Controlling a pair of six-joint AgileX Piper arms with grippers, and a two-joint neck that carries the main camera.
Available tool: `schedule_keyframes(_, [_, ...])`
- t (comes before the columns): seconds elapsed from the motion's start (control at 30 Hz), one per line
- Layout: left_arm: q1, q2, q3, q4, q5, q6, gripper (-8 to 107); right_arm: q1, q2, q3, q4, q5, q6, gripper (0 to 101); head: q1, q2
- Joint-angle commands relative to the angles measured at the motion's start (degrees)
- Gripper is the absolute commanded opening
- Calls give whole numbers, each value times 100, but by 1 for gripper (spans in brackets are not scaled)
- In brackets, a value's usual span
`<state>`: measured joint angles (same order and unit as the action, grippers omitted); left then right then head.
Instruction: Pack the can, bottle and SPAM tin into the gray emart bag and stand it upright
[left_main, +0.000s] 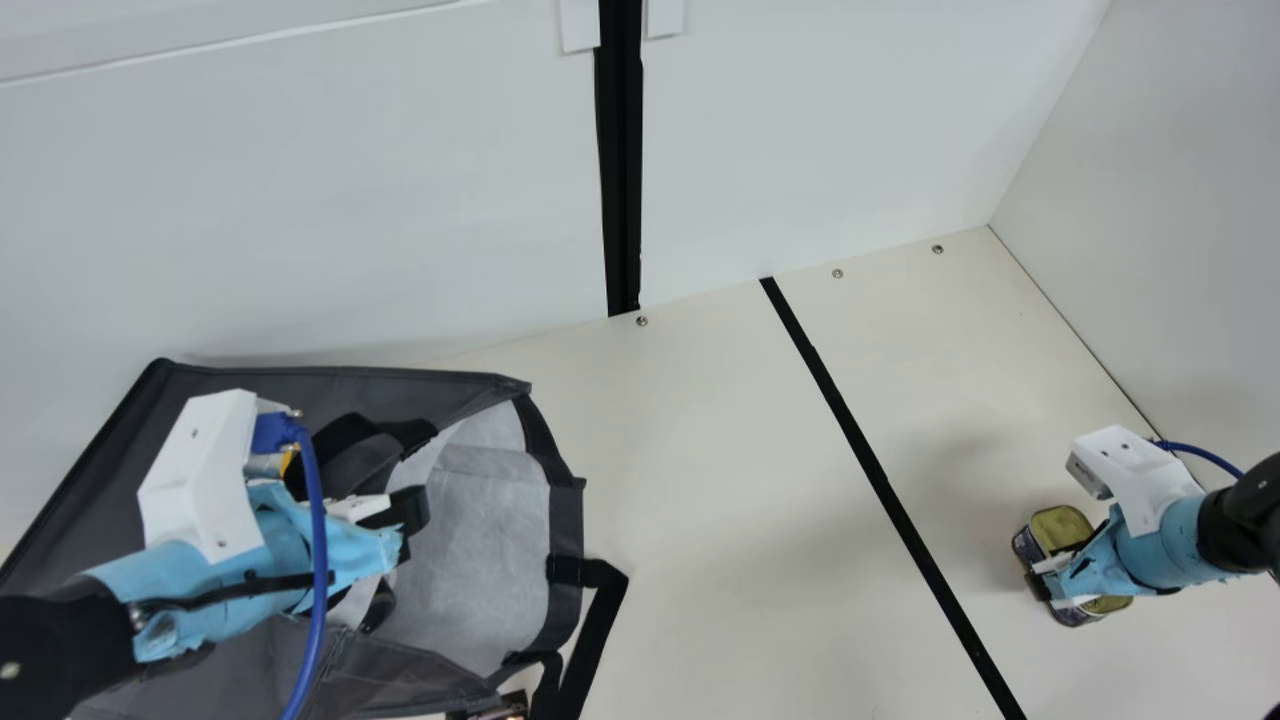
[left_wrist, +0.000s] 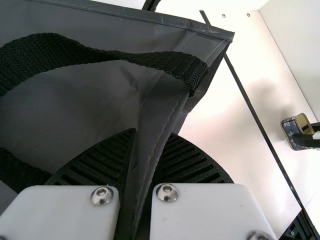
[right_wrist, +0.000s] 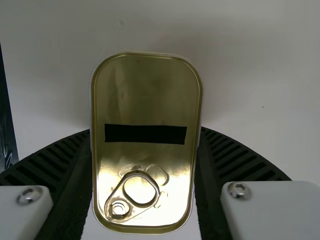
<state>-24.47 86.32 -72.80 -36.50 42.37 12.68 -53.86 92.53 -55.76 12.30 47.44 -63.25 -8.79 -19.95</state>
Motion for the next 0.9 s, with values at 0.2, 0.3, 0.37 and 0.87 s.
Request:
schedule_keyframes(0.2, [0, 0, 0, 0, 0, 0, -8, 19, 67, -143, 185, 59, -262, 0, -121, -5])
schedule_keyframes(0.3, [0, 0, 0, 0, 0, 0, -8, 21, 18, -198, 244, 127, -369, 0, -121, -5])
schedule_keyframes(0.37, [0, 0, 0, 0, 0, 0, -8, 27, -36, -237, 275, 181, -428, 0, -121, -5])
schedule_keyframes(0.87, [0, 0, 0, 0, 0, 0, -8, 261, -593, -516, 262, 744, -576, 0, -121, -5])
